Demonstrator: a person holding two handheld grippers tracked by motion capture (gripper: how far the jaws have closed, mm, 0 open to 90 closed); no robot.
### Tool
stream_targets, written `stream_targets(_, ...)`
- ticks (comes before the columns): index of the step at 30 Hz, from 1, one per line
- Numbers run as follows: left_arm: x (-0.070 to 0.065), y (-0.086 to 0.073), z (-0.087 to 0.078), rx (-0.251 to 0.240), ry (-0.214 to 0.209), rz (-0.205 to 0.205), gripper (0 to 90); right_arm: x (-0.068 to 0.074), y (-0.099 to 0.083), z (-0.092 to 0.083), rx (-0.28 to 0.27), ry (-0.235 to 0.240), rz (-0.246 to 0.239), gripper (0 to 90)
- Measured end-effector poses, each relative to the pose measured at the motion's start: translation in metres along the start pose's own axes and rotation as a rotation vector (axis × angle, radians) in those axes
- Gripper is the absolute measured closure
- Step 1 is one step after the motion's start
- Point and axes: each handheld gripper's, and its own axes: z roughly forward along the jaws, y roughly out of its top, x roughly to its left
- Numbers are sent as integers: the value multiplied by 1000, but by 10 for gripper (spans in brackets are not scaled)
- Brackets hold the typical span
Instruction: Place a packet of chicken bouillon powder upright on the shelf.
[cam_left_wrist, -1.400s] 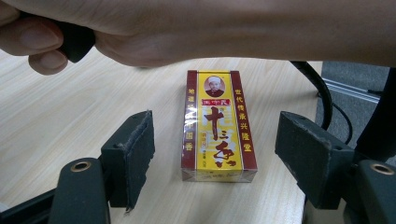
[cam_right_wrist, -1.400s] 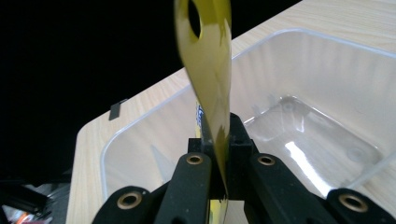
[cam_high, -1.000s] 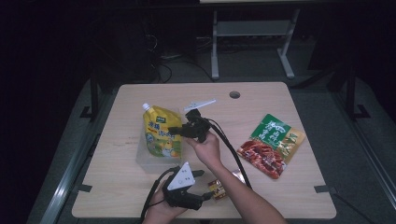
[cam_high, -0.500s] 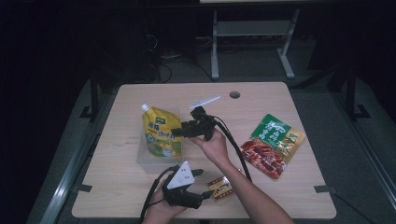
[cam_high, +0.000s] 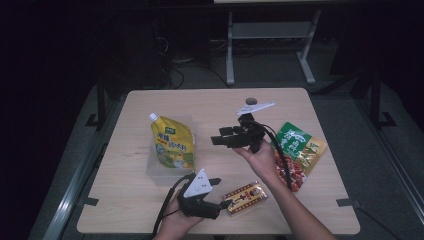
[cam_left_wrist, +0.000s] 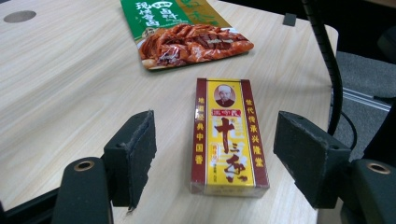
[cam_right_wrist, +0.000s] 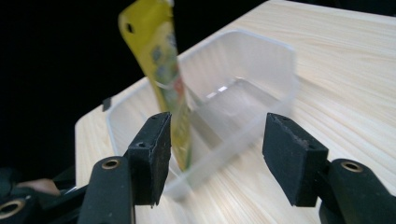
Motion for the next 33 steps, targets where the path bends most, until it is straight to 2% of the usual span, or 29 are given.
stream_targets(1,0,1,2,-4,0,1,299,-4,-4,-12,0,-22,7,408)
stream_targets(7,2,10,13,3,-6,4,329,-19,-21,-49,-5,-103,39,388)
stream_targets(9,4,14,17,3,-9,-4,343,-22,-26,-59,11,-128,52,378)
stream_targets(12,9,21,25,3,-4,-6,369,-31,-36,-75,14,-171,46,372)
stream_targets(20,19,40,53,-4,-9,-32,462,-57,-68,-114,46,-274,133,353)
stream_targets(24,23,51,74,21,-14,-28,527,-72,-84,-130,50,-314,182,353)
stream_targets(28,27,62,97,51,-21,-27,630,-87,-99,-146,52,-359,235,356)
stream_targets(30,30,68,111,82,-29,-21,714,-94,-107,-153,48,-379,270,358)
stream_targets(33,36,71,130,129,-41,-30,771,-101,-116,-161,45,-409,298,361)
